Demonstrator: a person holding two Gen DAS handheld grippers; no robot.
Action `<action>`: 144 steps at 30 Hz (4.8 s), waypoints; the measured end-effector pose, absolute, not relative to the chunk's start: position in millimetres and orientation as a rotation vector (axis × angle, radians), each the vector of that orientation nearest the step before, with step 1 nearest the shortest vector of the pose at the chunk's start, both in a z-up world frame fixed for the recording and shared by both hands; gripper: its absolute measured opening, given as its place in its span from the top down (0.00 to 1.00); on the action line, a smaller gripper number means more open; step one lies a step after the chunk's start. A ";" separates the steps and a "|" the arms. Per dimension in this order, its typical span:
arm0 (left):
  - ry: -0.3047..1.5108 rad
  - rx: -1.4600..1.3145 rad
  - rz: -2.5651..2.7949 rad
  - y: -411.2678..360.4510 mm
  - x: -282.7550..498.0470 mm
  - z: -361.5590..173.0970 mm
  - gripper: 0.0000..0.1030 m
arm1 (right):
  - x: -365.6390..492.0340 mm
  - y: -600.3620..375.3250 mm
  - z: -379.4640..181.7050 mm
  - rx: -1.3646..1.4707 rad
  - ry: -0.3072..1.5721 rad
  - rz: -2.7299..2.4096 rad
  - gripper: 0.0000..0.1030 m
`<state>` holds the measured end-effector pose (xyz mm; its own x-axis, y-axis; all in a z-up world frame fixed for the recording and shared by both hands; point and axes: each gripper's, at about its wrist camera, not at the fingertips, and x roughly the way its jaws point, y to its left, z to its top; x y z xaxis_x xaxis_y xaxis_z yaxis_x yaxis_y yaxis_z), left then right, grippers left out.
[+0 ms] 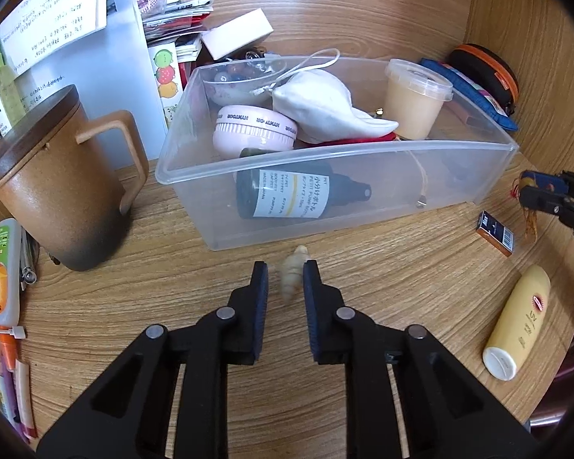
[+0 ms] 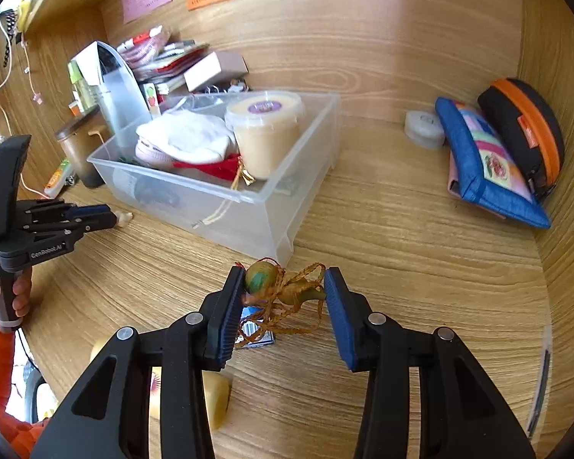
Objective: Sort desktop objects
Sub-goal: 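Lift and carry the seashell and beaded string with both tools over the box, then lower the seashell and beaded string into the box and open both tools, then withdraw both tools from the box toward the sunscreen bottle and Max box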
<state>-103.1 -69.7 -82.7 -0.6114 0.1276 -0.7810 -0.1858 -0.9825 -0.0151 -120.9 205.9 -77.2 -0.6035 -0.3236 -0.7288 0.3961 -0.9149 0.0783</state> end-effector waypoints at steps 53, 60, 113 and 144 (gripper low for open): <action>0.167 -0.990 2.775 -45.5 -116.6 12.8 0.82 | -144.4 159.1 -9.4 0.887 0.233 -2.492 0.62; 0.169 -0.987 2.748 -34.2 -136.5 16.5 0.82 | -160.4 147.5 -8.8 0.890 0.245 -2.478 0.62; 0.165 -1.186 2.585 -13.3 -187.6 -36.4 0.82 | -184.2 130.8 -57.0 1.061 0.399 -2.440 0.59; 0.270 -1.041 2.585 57.2 -76.0 -29.5 0.37 | -83.6 212.5 -64.8 1.057 0.207 -2.547 0.52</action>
<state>-76.0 57.2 -29.5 -0.6736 0.2399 -0.6991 -0.3794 -0.9240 0.0485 -83.6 212.5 -64.8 -0.6480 -0.2834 -0.7070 0.3937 -0.9192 0.0076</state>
